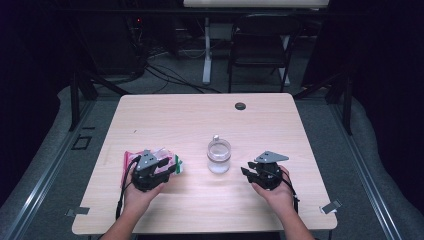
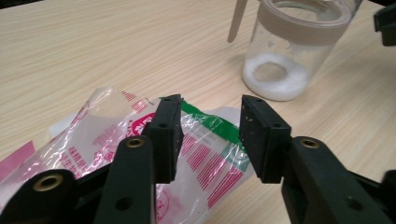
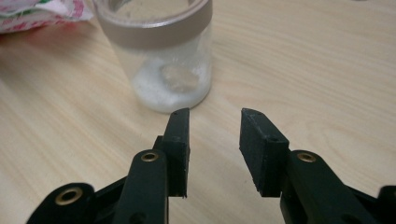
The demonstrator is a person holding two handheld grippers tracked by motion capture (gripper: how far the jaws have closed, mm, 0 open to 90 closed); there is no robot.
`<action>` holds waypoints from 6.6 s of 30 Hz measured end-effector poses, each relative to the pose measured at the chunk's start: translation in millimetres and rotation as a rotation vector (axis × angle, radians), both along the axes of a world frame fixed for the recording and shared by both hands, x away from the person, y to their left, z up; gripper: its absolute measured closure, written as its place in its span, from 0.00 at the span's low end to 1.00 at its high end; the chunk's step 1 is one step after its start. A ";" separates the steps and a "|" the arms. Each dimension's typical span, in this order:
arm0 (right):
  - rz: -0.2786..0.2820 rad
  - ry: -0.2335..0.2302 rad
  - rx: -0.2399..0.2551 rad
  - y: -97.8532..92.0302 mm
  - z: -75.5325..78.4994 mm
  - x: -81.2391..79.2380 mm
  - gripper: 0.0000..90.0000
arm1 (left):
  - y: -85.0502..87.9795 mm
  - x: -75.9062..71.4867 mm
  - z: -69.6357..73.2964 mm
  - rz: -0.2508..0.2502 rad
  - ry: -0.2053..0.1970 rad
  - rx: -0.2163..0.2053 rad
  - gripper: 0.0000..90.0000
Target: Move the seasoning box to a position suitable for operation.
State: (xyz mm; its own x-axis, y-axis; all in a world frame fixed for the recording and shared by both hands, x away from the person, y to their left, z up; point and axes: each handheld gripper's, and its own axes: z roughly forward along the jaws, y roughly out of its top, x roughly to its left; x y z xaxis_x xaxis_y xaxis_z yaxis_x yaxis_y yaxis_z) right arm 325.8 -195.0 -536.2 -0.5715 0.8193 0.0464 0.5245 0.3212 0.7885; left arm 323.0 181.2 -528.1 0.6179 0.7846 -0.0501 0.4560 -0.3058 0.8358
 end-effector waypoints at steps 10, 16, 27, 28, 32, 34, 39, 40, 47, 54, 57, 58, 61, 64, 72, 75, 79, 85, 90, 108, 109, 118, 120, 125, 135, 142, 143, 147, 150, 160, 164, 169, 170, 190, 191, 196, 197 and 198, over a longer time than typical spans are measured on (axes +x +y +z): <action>-0.013 -0.013 0.000 -4.4 -1.2 -5.9 0.67 | -2.2 -6.1 -0.3 0.016 0.033 -0.072 0.61; -0.016 -0.019 0.038 -3.5 -1.1 -0.1 0.75 | -11.5 -5.8 9.0 -0.004 0.029 -0.058 0.69; 0.021 -0.054 0.045 9.7 5.0 11.4 0.88 | -58.9 9.6 23.7 -0.022 0.047 -0.049 0.90; 0.027 -0.061 0.042 12.3 5.6 14.3 0.90 | -66.7 13.6 24.5 -0.019 0.048 -0.039 0.92; 0.044 -0.059 0.035 15.3 7.1 21.9 0.95 | -80.2 20.6 20.8 -0.002 0.076 -0.025 0.97; 0.045 -0.059 0.062 16.9 5.7 26.8 0.97 | -85.1 23.7 17.7 0.006 0.086 -0.020 0.99; 0.042 -0.037 0.073 18.9 4.1 35.5 1.00 | -93.8 29.7 11.3 0.028 0.107 -0.023 1.00; 0.043 -0.037 0.076 20.6 3.3 39.8 1.00 | -97.3 31.7 9.9 0.035 0.110 -0.015 1.00; 0.044 -0.035 0.062 24.9 1.9 48.7 1.00 | -103.0 37.7 8.1 0.068 0.116 -0.008 1.00; 0.048 -0.042 0.061 28.4 0.5 53.7 1.00 | -108.0 40.5 6.0 0.066 0.134 -0.024 1.00; 0.048 -0.041 0.062 28.4 0.4 53.7 1.00 | -109.6 40.4 6.0 0.065 0.131 -0.015 1.00; 0.047 -0.040 0.061 28.5 0.5 53.6 1.00 | -110.0 40.5 6.0 0.067 0.127 -0.013 1.00; 0.045 -0.041 0.063 29.0 0.3 53.3 1.00 | -109.6 41.5 6.4 0.065 0.127 -0.013 1.00; 0.046 -0.042 0.060 29.2 0.4 53.2 1.00 | -111.0 41.5 7.6 0.069 0.119 -0.008 1.00; 0.043 -0.042 0.050 30.0 1.4 51.9 1.00 | -110.0 42.1 7.7 0.057 0.119 -0.005 1.00; 0.048 -0.043 0.043 30.1 2.1 51.3 1.00 | -108.7 43.6 8.2 0.051 0.127 -0.011 1.00; 0.054 -0.041 0.048 30.8 2.0 51.5 1.00 | -110.9 44.6 8.9 0.075 0.116 -0.001 1.00; 0.053 -0.042 0.044 31.2 2.0 51.1 1.00 | -113.2 48.2 10.4 0.093 0.115 0.010 1.00; 0.053 -0.046 0.040 31.6 2.3 50.1 1.00 | -113.3 47.8 10.7 0.087 0.108 0.020 1.00; 0.059 -0.063 0.016 32.1 4.1 47.9 1.00 | -113.4 45.7 9.3 0.104 0.111 0.028 1.00; 0.050 -0.071 0.019 31.7 3.5 49.2 1.00 | -113.4 48.1 8.1 0.112 0.116 0.029 1.00; 0.058 -0.093 0.050 30.9 1.3 60.4 0.99 | -118.1 56.1 6.6 0.135 0.111 0.027 1.00; 0.058 -0.100 0.040 33.9 1.6 62.1 1.00 | -118.7 56.1 6.7 0.138 0.108 0.031 1.00; 0.051 -0.080 0.050 34.1 2.8 64.0 1.00 | -118.0 56.0 6.7 0.128 0.108 0.032 1.00; 0.041 -0.079 0.018 35.4 5.7 51.7 1.00 | -116.6 52.3 8.1 0.075 0.110 0.041 1.00; 0.040 -0.064 0.001 31.2 8.1 32.7 1.00 | -115.1 45.0 8.1 -0.016 0.108 0.035 1.00; 0.042 -0.067 -0.006 30.4 8.3 29.0 1.00 | -115.8 43.5 7.9 -0.028 0.101 0.035 1.00; 0.027 -0.064 -0.019 28.1 9.4 15.3 1.00 | -118.3 37.9 9.2 -0.072 0.101 0.049 1.00; 0.020 -0.069 -0.037 26.2 10.2 1.6 1.00 | -118.1 35.3 9.9 -0.111 0.101 0.056 1.00; 0.049 -0.082 -0.043 22.8 12.5 -23.0 1.00 | -110.0 31.4 12.3 -0.150 0.083 0.034 0.92; 0.067 -0.075 -0.033 22.3 13.3 -26.9 1.00 | -104.2 25.7 17.8 -0.157 0.076 0.056 0.89; 0.110 -0.068 -0.028 26.3 14.7 -30.1 1.00 | -98.0 17.4 21.2 -0.169 0.050 0.061 0.84; 0.133 -0.076 -0.032 30.3 15.1 -32.0 1.00 | -96.9 15.4 20.9 -0.162 0.043 0.062 0.82; 0.229 -0.070 0.016 55.4 12.1 -21.9 0.99 | -52.0 -9.4 -2.0 -0.119 0.037 -0.008 0.66; 0.231 -0.071 0.017 55.7 11.9 -20.8 0.99 | -50.4 -10.0 -2.4 -0.112 0.038 -0.010 0.65; 0.227 -0.059 0.005 53.0 9.5 -14.4 0.92 | -41.8 -12.0 -3.5 -0.086 0.034 -0.029 0.64; 0.223 -0.051 0.000 50.2 9.0 -13.0 0.92 | -40.1 -12.4 -3.6 -0.081 0.033 -0.035 0.64; 0.216 -0.043 -0.001 46.5 8.6 -11.8 0.91 | -38.1 -12.8 -3.5 -0.080 0.034 -0.037 0.64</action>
